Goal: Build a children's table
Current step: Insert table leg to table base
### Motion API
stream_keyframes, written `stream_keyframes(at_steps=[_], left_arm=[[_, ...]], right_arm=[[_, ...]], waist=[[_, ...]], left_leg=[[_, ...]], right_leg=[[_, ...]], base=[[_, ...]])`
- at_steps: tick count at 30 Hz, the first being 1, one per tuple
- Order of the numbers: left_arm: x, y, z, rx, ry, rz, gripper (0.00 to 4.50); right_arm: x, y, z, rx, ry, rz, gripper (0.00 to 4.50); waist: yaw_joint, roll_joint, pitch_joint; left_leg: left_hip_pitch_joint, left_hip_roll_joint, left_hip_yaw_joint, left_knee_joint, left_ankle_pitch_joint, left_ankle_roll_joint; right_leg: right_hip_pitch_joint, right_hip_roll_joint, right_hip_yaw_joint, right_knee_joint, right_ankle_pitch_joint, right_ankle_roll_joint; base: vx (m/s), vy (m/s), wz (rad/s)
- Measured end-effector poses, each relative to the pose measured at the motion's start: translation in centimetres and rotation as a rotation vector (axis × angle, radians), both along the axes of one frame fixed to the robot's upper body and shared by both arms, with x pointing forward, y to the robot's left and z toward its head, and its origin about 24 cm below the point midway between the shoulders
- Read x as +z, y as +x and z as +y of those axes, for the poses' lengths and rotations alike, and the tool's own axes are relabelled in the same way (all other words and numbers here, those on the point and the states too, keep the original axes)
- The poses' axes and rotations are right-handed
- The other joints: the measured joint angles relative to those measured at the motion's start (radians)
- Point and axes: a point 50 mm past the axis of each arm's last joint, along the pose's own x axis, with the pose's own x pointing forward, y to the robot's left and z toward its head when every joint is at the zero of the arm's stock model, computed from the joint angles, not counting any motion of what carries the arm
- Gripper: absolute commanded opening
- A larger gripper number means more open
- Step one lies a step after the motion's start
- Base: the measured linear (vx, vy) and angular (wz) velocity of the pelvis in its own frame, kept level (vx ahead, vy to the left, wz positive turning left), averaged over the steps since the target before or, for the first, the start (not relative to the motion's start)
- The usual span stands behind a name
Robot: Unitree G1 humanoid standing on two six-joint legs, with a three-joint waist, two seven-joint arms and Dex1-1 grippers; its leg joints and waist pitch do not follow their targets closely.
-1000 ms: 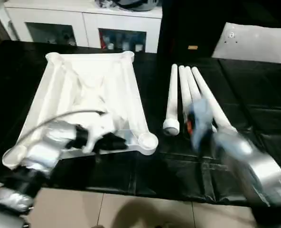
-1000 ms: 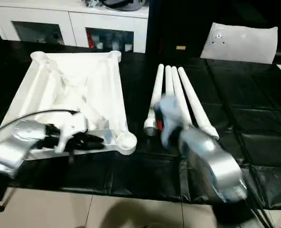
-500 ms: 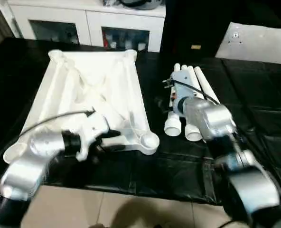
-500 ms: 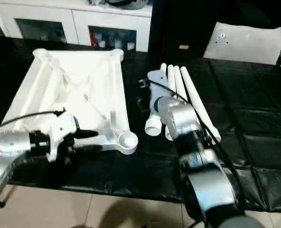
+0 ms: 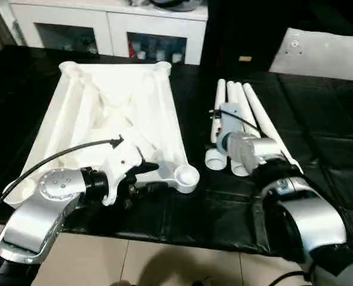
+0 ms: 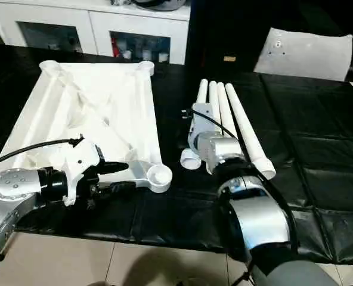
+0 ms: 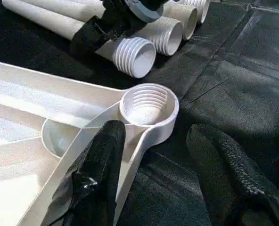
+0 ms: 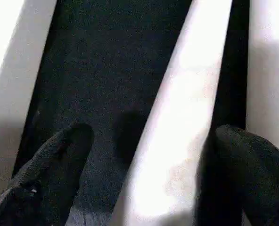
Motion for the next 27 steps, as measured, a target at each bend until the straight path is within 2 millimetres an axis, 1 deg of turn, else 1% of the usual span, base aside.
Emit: stream_keyframes(at_steps=[1, 2, 4, 7, 9, 10, 11, 13, 16, 17, 21, 24, 26, 27], left_arm=[[0.03, -0.02, 0.01, 0.003, 0.002, 0.001, 2.45], [0.02, -0.02, 0.08, 0.008, 0.006, 0.005, 2.52], [-0.02, -0.03, 0.12, 0.011, 0.009, 0.012, 2.52], [0.08, -0.12, 0.0, 0.009, 0.001, 0.016, 2.52], [0.25, -0.14, -0.09, 0.009, -0.001, 0.006, 2.52], [0.3, -0.13, -0.11, 0.009, -0.001, 0.004, 2.52], [0.35, -0.09, -0.12, 0.01, -0.001, 0.001, 2.52], [0.46, 0.0, -0.16, 0.013, -0.002, -0.005, 2.52], [0.9, 0.28, -0.34, 0.014, -0.003, -0.03, 2.52], [0.92, 0.33, -0.33, 0.019, 0.003, -0.038, 2.52], [0.9, 0.44, -0.26, 0.035, 0.009, -0.048, 2.52], [0.94, 0.48, -0.43, 0.036, -0.002, -0.059, 2.52], [0.9, 0.49, -0.53, 0.033, -0.004, -0.06, 2.52], [0.84, 0.53, -0.55, 0.032, -0.003, -0.058, 2.52]], right_arm=[[-0.16, -0.04, 0.02, -0.004, 0.004, 0.008, 4.5], [-0.22, -0.02, 0.1, -0.01, 0.016, 0.013, 4.23], [-0.28, 0.01, 0.18, -0.023, 0.051, 0.025, 4.16], [-0.44, 0.01, 0.16, -0.045, 0.102, 0.033, 3.73], [-0.5, 0.0, 0.17, -0.056, 0.126, 0.037, 3.73], [-0.55, -0.01, 0.16, -0.066, 0.149, 0.042, 3.59], [-0.61, -0.03, 0.13, -0.076, 0.169, 0.046, 3.59], [-0.67, -0.04, 0.09, -0.087, 0.191, 0.054, 3.35], [-0.76, -0.07, 0.01, -0.088, 0.2, 0.06, 3.28], [-0.79, -0.08, -0.04, -0.083, 0.203, 0.06, 2.98], [-0.83, -0.05, -0.18, -0.083, 0.204, 0.052, 2.82], [-0.93, -0.07, -0.33, -0.092, 0.211, 0.051, 2.42], [-0.89, -0.02, -0.39, -0.097, 0.219, 0.045, 2.33], [-0.87, -0.01, -0.4, -0.098, 0.22, 0.043, 2.21]], waist=[[0.001, 0.0, 0.0], [0.001, 0.0, 0.0], [0.001, 0.0, 0.0], [0.003, 0.0, 0.0], [0.003, 0.0, 0.0], [0.003, -0.001, 0.0], [0.003, -0.001, -0.001], [0.003, -0.002, -0.001], [0.003, -0.006, -0.002], [0.002, -0.006, -0.002], [0.001, -0.006, -0.002], [0.002, -0.006, -0.002], [0.002, -0.006, -0.002], [0.002, -0.005, -0.002]], left_leg=[[0.0, 0.0, 0.0, 0.0, 0.0, 0.0], [0.0, 0.0, 0.0, 0.0, 0.0, 0.0], [0.0, 0.0, 0.0, 0.0, 0.0, 0.0], [0.0, 0.0, 0.0, 0.001, 0.0, 0.0], [0.0, 0.0, 0.0, 0.001, 0.001, 0.001], [0.0, 0.0, 0.0, 0.001, 0.001, 0.001], [0.0, 0.0, 0.0, 0.001, 0.001, 0.001], [0.0, 0.0, 0.001, 0.001, 0.001, 0.001], [0.0, 0.001, 0.001, 0.001, 0.001, 0.002], [0.0, 0.0, 0.001, 0.001, 0.001, 0.002], [0.0, 0.0, 0.001, 0.001, 0.001, 0.002], [0.0, 0.001, 0.001, 0.001, 0.001, 0.002], [0.0, 0.001, 0.001, 0.001, 0.001, 0.002], [0.0, 0.001, 0.001, 0.001, 0.001, 0.002]], right_leg=[[0.0, 0.0, 0.0, 0.0, 0.0, 0.0], [0.0, 0.0, 0.0, 0.0, 0.0, 0.0], [0.0, 0.0, 0.0, 0.0, 0.0, -0.001], [0.0, 0.0, 0.0, 0.0, 0.001, -0.001], [0.0, 0.0, 0.0, 0.0, 0.001, -0.002], [0.0, 0.0, 0.0, 0.001, 0.001, -0.002], [0.0, 0.0, 0.0, 0.001, 0.001, -0.002], [0.0, 0.0, 0.0, 0.001, 0.001, -0.002], [0.0, 0.0, 0.0, 0.001, 0.001, -0.002], [0.0, 0.0, 0.0, 0.001, 0.001, -0.002], [0.0, 0.0, 0.0, 0.001, 0.001, -0.002], [0.0, 0.0, 0.0, 0.001, 0.001, -0.002], [0.0, 0.0, 0.0, 0.001, 0.001, -0.002], [0.0, 0.0, 0.0, 0.001, 0.001, -0.002]], base=[[0.0, 0.0, 0.0], [0.0, 0.0, 0.0], [0.0, 0.0, 0.0], [0.0, 0.0, 0.0], [0.0, 0.0, 0.0], [0.0, 0.0, 0.0], [0.0, 0.0, 0.0], [0.0, 0.0, 0.0], [0.0, 0.0, 0.0], [0.0, 0.0, 0.0], [0.0, 0.0, 0.0], [0.0, 0.0, 0.0], [0.0, 0.0, 0.0], [0.0, 0.0, 0.0]])
